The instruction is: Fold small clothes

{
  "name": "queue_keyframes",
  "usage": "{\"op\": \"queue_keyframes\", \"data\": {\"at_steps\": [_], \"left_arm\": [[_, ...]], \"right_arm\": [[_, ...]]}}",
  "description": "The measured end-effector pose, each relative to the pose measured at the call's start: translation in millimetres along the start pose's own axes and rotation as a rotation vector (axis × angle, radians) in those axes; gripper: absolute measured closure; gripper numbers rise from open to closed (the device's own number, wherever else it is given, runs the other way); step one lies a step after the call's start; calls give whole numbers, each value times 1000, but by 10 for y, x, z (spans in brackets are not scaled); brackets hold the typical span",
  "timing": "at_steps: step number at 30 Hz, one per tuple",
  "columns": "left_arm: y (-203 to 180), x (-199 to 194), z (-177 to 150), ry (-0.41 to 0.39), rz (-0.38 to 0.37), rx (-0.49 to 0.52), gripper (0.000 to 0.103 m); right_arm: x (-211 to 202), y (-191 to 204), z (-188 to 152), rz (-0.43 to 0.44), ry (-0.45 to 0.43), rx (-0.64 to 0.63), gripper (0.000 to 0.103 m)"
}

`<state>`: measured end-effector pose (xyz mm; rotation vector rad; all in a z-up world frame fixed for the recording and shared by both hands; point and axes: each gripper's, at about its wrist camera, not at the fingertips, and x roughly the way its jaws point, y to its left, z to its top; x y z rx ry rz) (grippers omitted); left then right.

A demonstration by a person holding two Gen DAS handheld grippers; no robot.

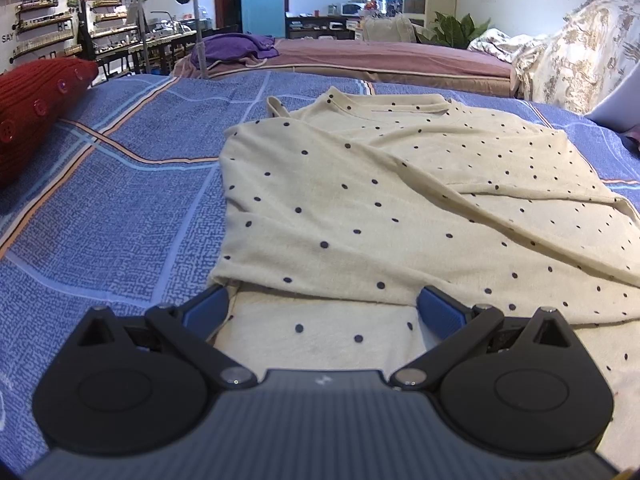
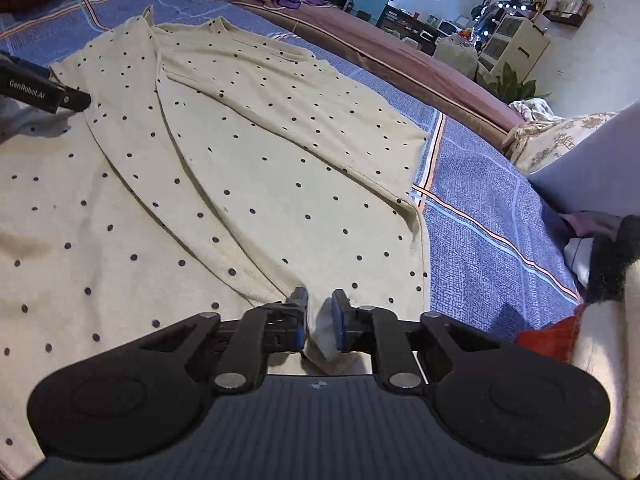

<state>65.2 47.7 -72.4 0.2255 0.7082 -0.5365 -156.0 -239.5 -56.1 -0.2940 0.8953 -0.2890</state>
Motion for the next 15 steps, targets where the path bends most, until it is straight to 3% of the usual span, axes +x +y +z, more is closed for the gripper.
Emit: {"op": "queue_keyframes", "data": {"at_steps": [2, 5, 8, 10, 13, 14, 15], "left_arm": [[26, -44, 54, 26, 0, 8, 0], [78, -250, 115, -26, 6, -7, 0], [57, -453, 233, -84, 33, 72, 0], [-37, -468, 340, -100, 137, 199, 0], [-167, -374, 470, -172, 357, 375, 0], [-181, -319, 536, -203, 385, 421, 0], [-171, -255, 606, -218, 368, 455, 0]], "right_arm": [[-37, -48, -10, 6, -18, 24, 101], [-152, -99, 52, 5, -74, 35, 101], [-217, -159, 158, 6, -109, 27, 102], [-192, -232, 246, 16, -126, 53, 102], [-103, -368, 476, -39, -172, 90, 102], [-60, -446, 578, -59, -196, 129, 102], [-5, -531, 691, -73, -209, 169, 102]]}}
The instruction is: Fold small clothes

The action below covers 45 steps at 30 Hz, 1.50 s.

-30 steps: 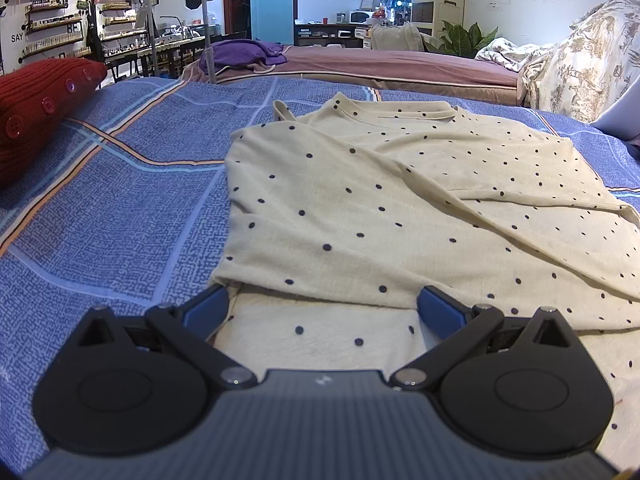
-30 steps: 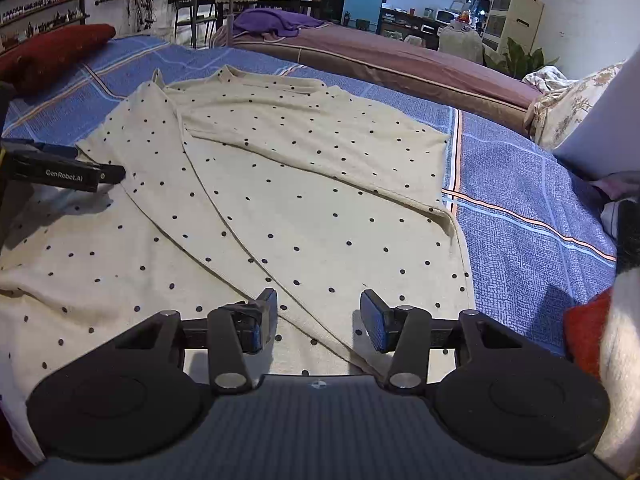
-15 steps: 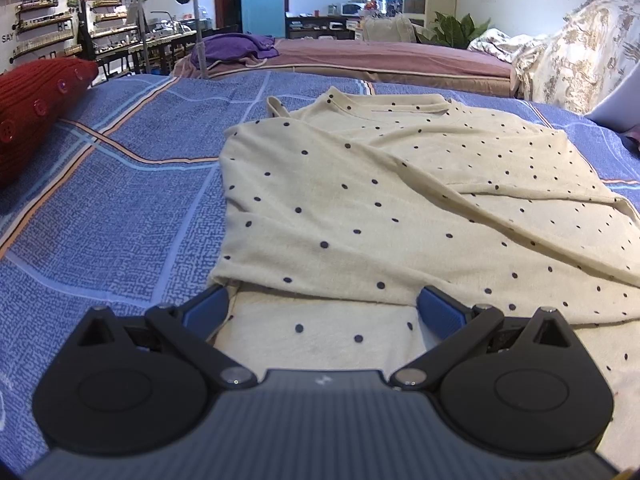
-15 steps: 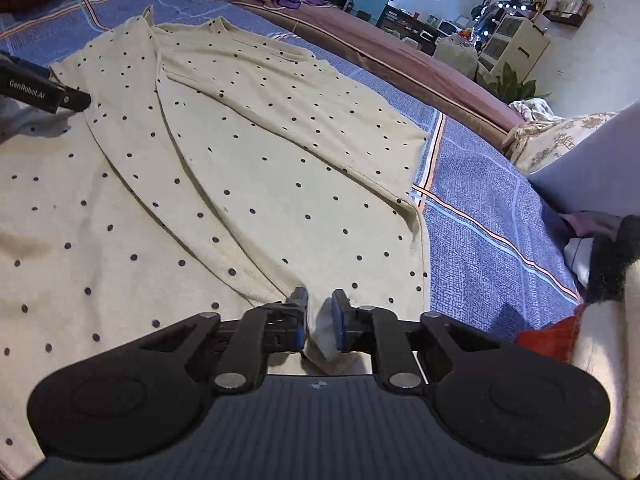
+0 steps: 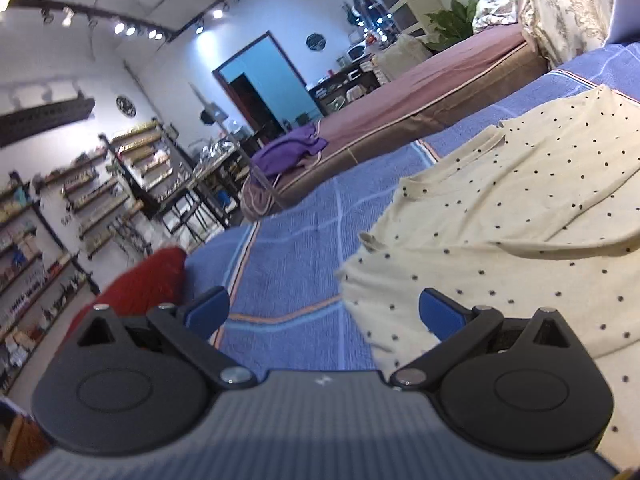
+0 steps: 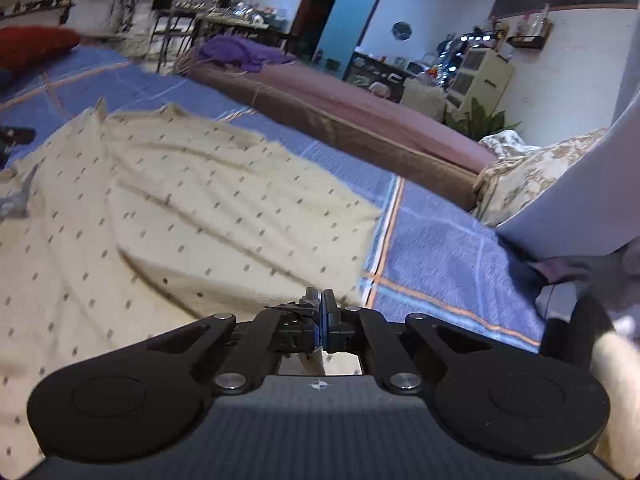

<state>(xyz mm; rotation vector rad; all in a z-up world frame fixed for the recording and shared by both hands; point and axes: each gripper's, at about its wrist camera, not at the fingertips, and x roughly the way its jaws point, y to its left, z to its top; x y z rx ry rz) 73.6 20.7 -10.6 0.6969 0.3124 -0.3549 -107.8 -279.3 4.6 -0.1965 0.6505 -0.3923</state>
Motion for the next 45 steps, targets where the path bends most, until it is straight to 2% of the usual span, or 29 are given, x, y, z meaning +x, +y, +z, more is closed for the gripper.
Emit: {"op": "queue_keyframes", "data": {"at_steps": [3, 5, 7, 10, 12, 14, 17, 18, 20, 21, 24, 26, 29, 31, 32, 34, 38, 41, 43, 44, 45], "left_arm": [[84, 307, 132, 29, -88, 8, 0], [213, 462, 200, 33, -163, -40, 0], [408, 564, 227, 15, -318, -107, 0], [694, 694, 253, 15, -535, -195, 2], [853, 859, 241, 44, -670, -224, 19], [908, 1054, 233, 86, -720, -188, 31], [884, 1350, 239, 153, -717, -71, 44], [880, 1431, 252, 167, -743, -50, 48], [886, 1538, 259, 165, -837, -15, 48], [857, 1575, 260, 167, -868, 34, 48], [717, 1684, 258, 192, -857, 192, 48], [676, 1741, 262, 190, -880, 229, 51], [639, 1714, 293, 142, -945, 275, 68], [556, 1711, 294, 161, -972, 334, 84], [507, 1704, 280, 183, -969, 376, 97], [475, 1652, 250, 173, -955, 434, 99], [702, 1585, 283, 116, -948, 334, 103], [995, 1649, 299, 92, -878, 190, 103], [1173, 1756, 284, 104, -795, 75, 103], [1219, 1791, 276, 129, -803, 49, 103], [1195, 1780, 288, 140, -852, 74, 99]], "right_arm": [[315, -177, 254, -52, -13, 122, 102], [556, -270, 373, -90, 3, 184, 102], [729, -301, 430, -111, 24, 203, 102], [812, -288, 426, -90, 46, 227, 102], [804, -233, 397, -79, 51, 197, 102], [806, -218, 367, -68, 57, 197, 102], [823, -227, 348, -48, 76, 217, 102], [822, -219, 346, -45, 77, 215, 102], [823, -187, 349, -40, 80, 192, 102], [827, -182, 347, -37, 81, 188, 102], [867, -172, 336, -33, 93, 179, 102], [893, -161, 328, -31, 102, 170, 102], [933, -150, 317, -30, 118, 165, 102], [944, -148, 316, -31, 122, 166, 102], [946, -146, 314, -31, 124, 165, 102], [941, -149, 314, -30, 124, 168, 102], [927, -158, 296, -26, 128, 172, 102], [924, -175, 298, -22, 123, 188, 102], [923, -177, 319, -19, 113, 191, 102], [934, -171, 336, -19, 110, 186, 102], [951, -166, 354, -19, 109, 182, 102]]}}
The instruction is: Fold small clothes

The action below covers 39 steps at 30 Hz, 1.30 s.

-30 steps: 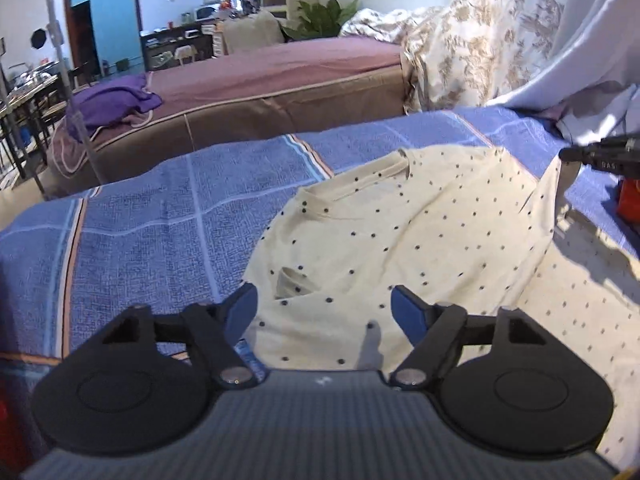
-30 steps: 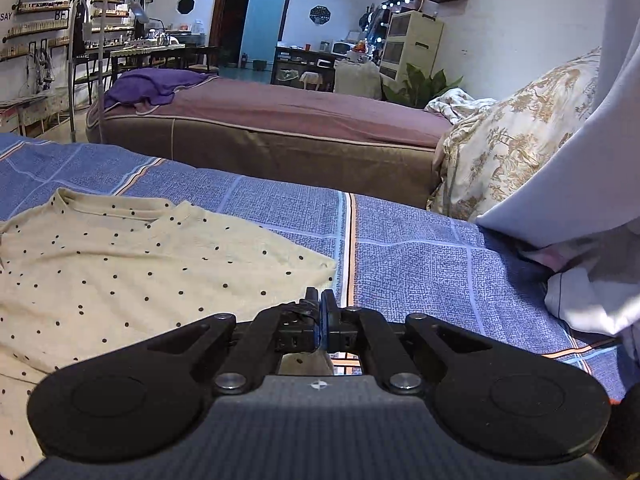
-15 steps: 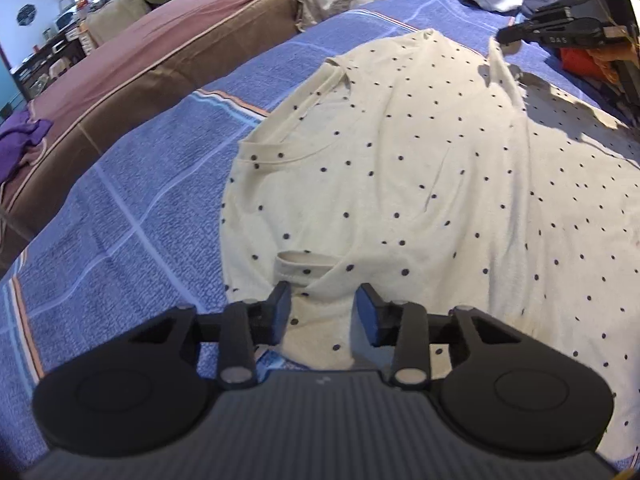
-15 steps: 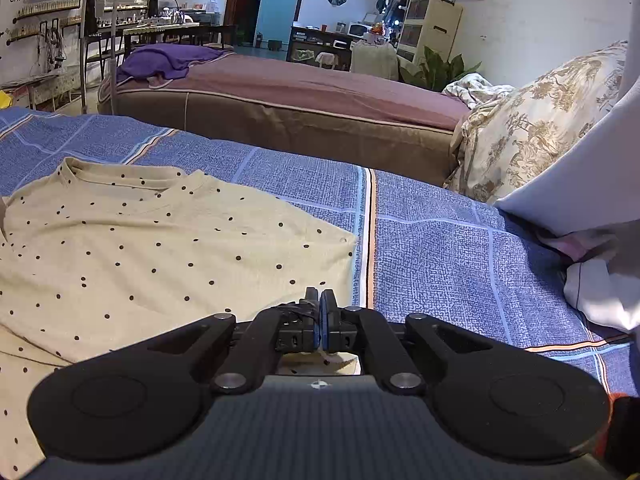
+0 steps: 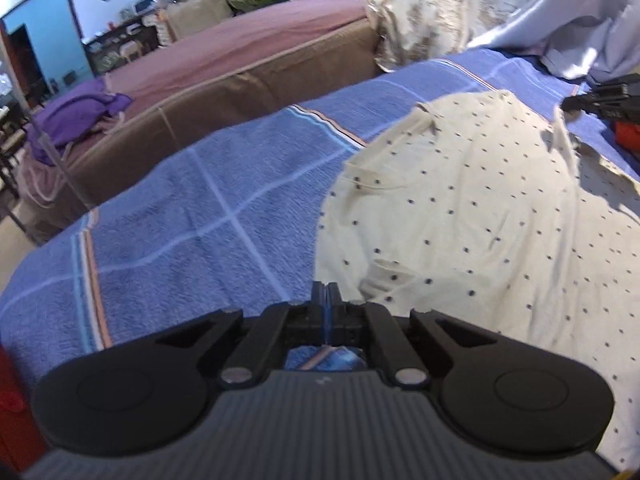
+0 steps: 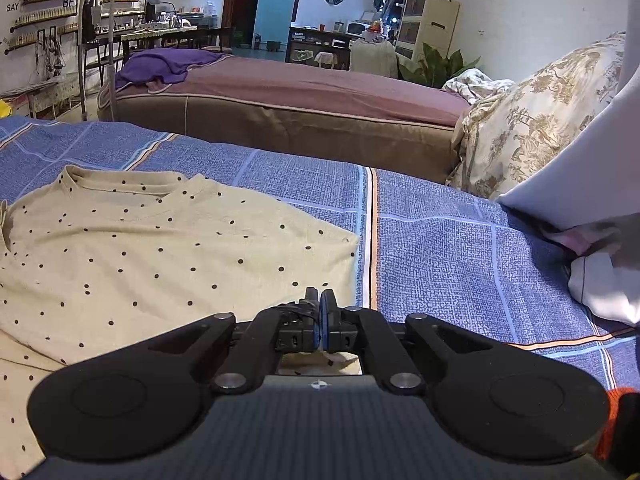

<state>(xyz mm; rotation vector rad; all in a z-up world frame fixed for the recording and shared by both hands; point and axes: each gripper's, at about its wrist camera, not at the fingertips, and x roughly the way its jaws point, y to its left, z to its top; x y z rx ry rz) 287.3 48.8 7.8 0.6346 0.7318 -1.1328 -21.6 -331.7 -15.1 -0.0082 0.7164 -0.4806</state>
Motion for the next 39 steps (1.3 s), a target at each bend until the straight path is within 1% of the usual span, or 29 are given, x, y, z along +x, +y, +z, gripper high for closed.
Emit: {"op": "queue_keyframes", "data": {"at_steps": [1, 2, 3, 4, 5, 6, 10, 11, 13, 14, 16, 18, 20, 21, 22, 24, 25, 26, 29, 30, 31, 32, 33, 34, 35, 36, 37, 38, 39], "left_arm": [[-92, 7, 4, 1, 2, 51, 96], [-221, 37, 24, 1, 39, 111, 83], [-326, 71, 33, -1, 59, 164, 62], [-401, 110, 42, -7, 65, 205, 53], [-443, 151, 53, -5, 53, 230, 45], [-469, 206, 59, 13, 23, 247, 45], [-490, 502, 52, 129, -51, 279, 45], [-471, 535, 45, 134, -58, 273, 46], [-377, 548, 65, 144, -126, 207, 71], [-357, 526, 71, 145, -142, 194, 97], [-382, 459, 53, 137, -124, 221, 98], [-345, 346, 19, 113, -126, 200, 98], [-236, 213, -22, 60, -92, 137, 98], [-136, 155, -46, 37, -62, 76, 98], [-34, 126, -62, 32, -20, 19, 98], [125, 88, -92, 17, 84, -46, 99], [200, 97, -98, 21, 102, -88, 99], [261, 122, -79, 36, 101, -121, 99], [200, 160, -15, 28, 123, -91, 98], [163, 142, 3, 9, 132, -91, 97], [126, 113, 22, -25, 119, -98, 96], [79, 56, 33, -68, 85, -104, 91], [7, -20, 42, -110, 40, -100, 79], [-71, -64, 61, -135, 3, -87, 69], [-157, -81, 84, -148, -22, -63, 47], [-268, -80, 110, -156, -47, -22, 41], [-371, -58, 135, -154, -75, 25, 41], [-462, -11, 155, -136, -90, 69, 39], [-558, 78, 177, -97, -80, 109, 37]], "right_arm": [[14, 5, 12, -2, 1, -1, 102], [28, 9, 22, -2, 1, 4, 102], [34, 6, 23, 1, 2, 11, 102], [39, 7, 19, 4, 4, 15, 102], [41, 6, 7, 7, 10, 19, 102], [39, 5, -13, 11, 17, 24, 102], [12, 10, -80, 11, 32, 23, 102], [13, 9, -93, 9, 35, 22, 102], [16, 0, -104, 10, 40, 28, 101], [18, -4, -108, 10, 40, 30, 101], [18, -10, -107, 10, 38, 32, 101], [22, -19, -90, 12, 28, 33, 101], [21, -35, -54, 7, 9, 41, 101], [24, -55, -21, 0, -4, 52, 101], [32, -75, 5, -6, -11, 64, 101], [91, -126, 85, -23, -17, 99, 102], [130, -146, 118, -35, -17, 115, 102], [187, -163, 152, -47, -13, 131, 101], [387, -158, 208, -49, 32, 157, 101], [435, -136, 211, -64, 39, 144, 101], [489, -113, 207, -89, 44, 126, 101], [525, -115, 200, -97, 45, 124, 101], [565, -127, 191, -93, 46, 130, 101], [596, -135, 186, -102, 51, 131, 101], [613, -155, 180, -118, 49, 136, 101], [607, -179, 184, -119, 37, 151, 101], [592, -198, 196, -117, 22, 161, 101], [579, -210, 213, -128, 10, 158, 102], [575, -227, 229, -142, 5, 162, 100]]}}
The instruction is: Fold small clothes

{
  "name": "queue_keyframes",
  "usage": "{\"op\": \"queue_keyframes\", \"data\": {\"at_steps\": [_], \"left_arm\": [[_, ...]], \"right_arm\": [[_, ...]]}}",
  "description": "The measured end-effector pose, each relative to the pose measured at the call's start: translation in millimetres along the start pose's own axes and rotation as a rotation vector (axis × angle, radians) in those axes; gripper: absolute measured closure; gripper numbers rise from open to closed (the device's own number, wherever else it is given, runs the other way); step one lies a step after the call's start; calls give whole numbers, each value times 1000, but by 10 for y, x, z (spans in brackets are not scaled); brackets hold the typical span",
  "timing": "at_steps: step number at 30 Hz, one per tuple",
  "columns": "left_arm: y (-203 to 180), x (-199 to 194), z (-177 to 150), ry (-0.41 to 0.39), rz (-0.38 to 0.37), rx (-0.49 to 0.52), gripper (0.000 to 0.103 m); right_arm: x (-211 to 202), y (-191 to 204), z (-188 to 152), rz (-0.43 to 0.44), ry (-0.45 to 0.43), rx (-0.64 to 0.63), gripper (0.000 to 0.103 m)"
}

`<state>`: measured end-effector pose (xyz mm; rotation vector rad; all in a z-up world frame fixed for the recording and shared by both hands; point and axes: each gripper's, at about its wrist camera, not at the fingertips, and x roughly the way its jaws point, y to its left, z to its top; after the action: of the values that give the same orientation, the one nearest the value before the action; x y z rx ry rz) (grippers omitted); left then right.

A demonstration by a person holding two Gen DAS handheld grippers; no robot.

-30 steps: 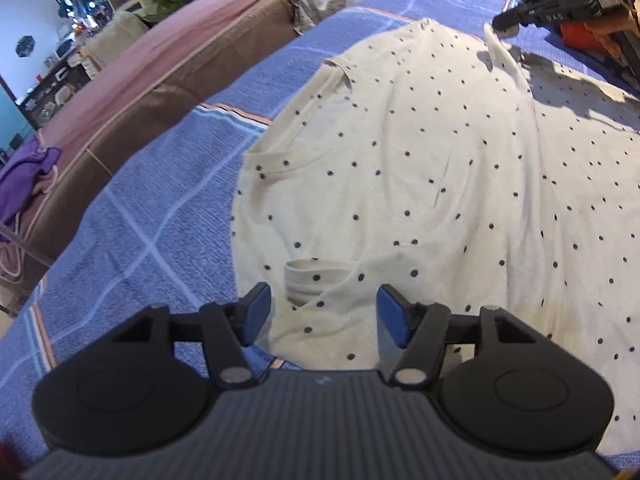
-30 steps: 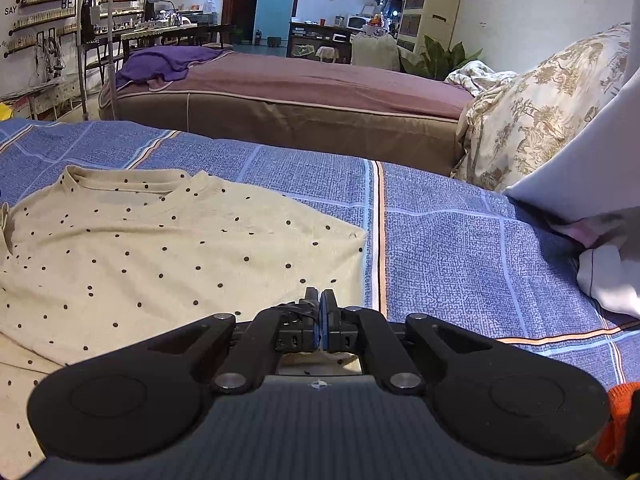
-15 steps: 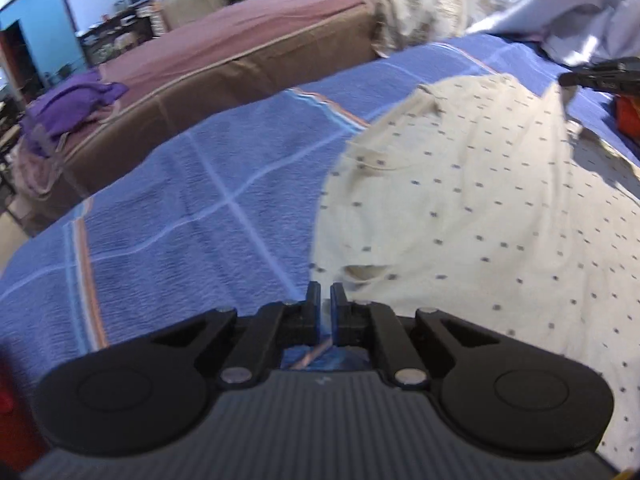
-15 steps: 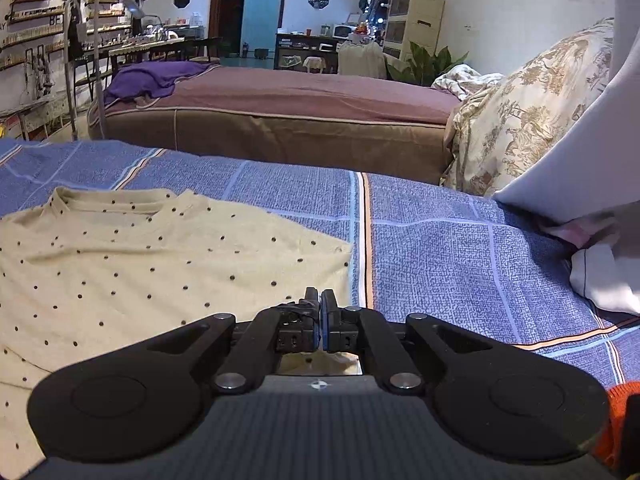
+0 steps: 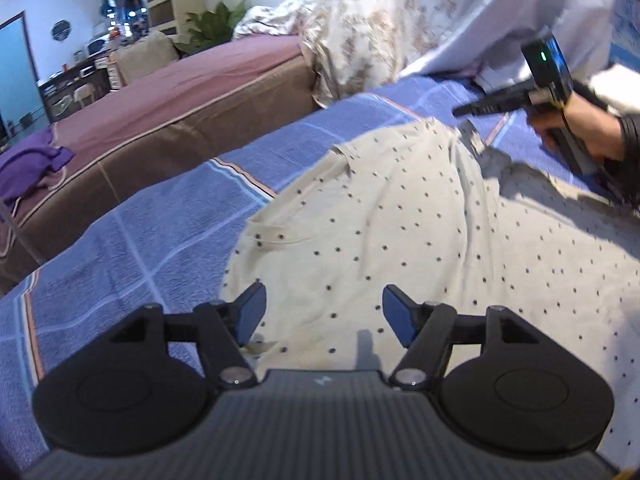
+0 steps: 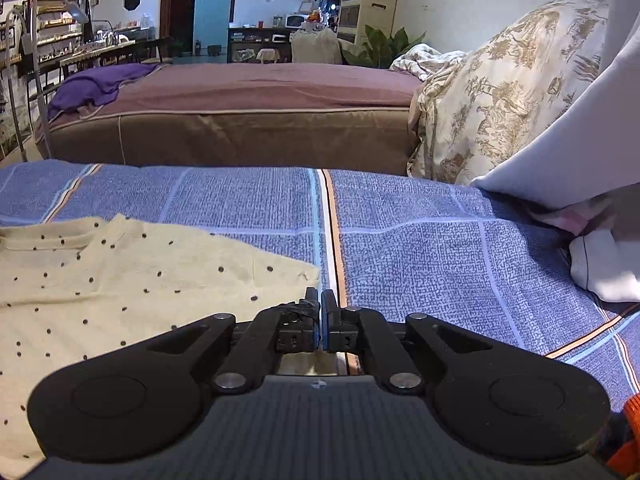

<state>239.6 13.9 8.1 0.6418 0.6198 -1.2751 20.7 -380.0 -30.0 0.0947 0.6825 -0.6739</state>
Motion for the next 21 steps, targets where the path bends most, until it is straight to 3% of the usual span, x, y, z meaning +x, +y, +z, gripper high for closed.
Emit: {"op": "queue_keyframes", "data": {"at_steps": [1, 3, 4, 7, 9, 10, 12, 17, 18, 19, 20, 21], "left_arm": [[-60, 110, 8, 48, 14, 29, 37], [-123, 320, -26, 131, 18, 69, 37], [-135, 415, -54, 163, 29, 84, 37], [-100, 540, -135, 192, 1, 49, 44], [-68, 513, -144, 187, -41, 13, 70], [-60, 497, -152, 188, -30, 9, 75], [-65, 458, -154, 187, -15, 22, 96], [118, 379, -196, 179, 95, -47, 98], [195, 381, -210, 189, 116, -76, 98], [246, 375, -227, 194, 136, -98, 98], [280, 355, -241, 196, 160, -112, 98], [310, 334, -252, 200, 192, -129, 97]], "right_arm": [[-10, -33, 8, -3, 2, 21, 92], [-101, -158, -2, 2, -8, 117, 48], [-178, -222, -26, 13, -25, 146, 44], [-332, -319, -129, 28, -28, 143, 43], [-369, -401, -239, 60, 18, 176, 43], [-386, -425, -290, 67, 35, 190, 43], [-416, -425, -426, 89, 65, 193, 43], [-357, -335, -650, 101, 123, 153, 42], [-342, -337, -670, 104, 134, 155, 46], [-339, -341, -678, 125, 136, 158, 56], [-359, -342, -685, 165, 120, 152, 91], [-391, -321, -676, 180, 93, 124, 101]]}}
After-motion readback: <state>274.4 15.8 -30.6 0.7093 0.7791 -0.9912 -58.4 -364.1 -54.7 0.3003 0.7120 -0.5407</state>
